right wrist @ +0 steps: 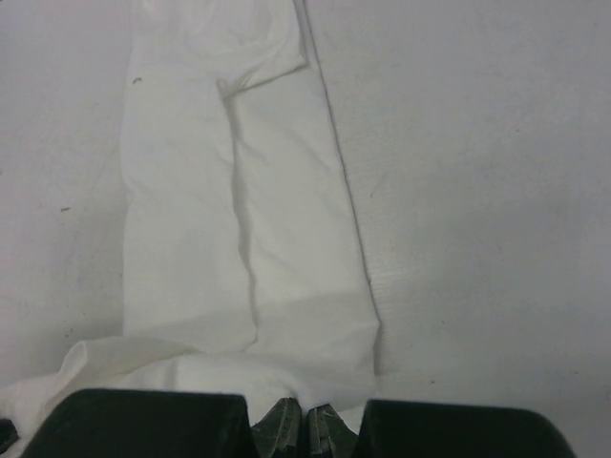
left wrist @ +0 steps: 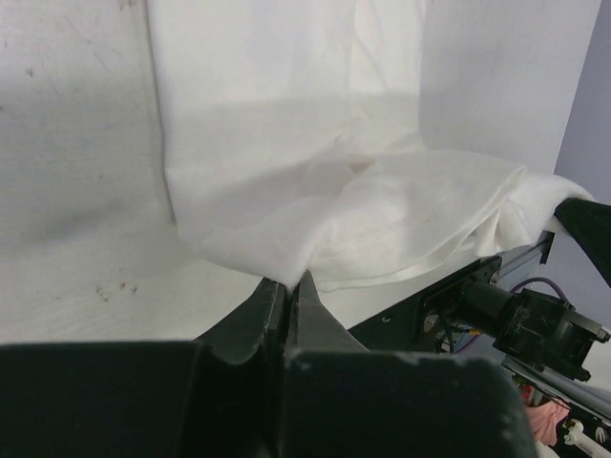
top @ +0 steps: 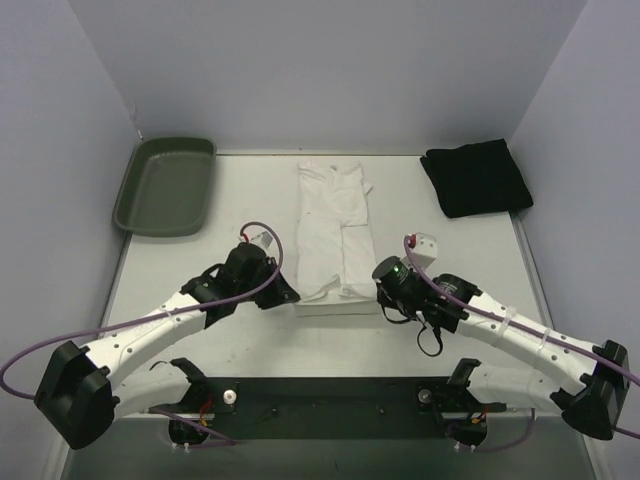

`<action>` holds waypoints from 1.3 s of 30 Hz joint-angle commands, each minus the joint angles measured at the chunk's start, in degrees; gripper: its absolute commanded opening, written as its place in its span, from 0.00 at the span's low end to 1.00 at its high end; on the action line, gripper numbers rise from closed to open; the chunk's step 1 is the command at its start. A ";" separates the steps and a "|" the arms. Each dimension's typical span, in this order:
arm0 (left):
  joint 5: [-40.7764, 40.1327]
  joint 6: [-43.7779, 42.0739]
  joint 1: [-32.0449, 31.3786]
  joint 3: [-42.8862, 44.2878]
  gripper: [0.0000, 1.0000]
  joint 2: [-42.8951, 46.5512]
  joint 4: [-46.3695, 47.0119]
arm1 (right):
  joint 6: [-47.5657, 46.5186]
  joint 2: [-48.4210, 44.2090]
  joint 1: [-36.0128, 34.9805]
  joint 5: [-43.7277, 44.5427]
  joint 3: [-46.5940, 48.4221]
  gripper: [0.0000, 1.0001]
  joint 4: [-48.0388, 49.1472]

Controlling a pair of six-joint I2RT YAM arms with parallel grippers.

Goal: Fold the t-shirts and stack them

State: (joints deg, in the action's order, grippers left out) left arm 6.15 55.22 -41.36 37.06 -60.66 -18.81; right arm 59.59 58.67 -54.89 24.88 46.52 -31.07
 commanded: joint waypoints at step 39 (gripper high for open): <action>15.90 -6.88 16.40 26.22 0.00 -40.23 17.05 | -19.51 40.55 28.35 -21.81 27.92 0.00 14.11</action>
State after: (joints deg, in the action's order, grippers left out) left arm 20.03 47.86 -26.00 60.80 -99.35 -6.50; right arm 41.45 98.08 -27.64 3.25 70.70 -17.10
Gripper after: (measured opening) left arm 0.040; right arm 0.056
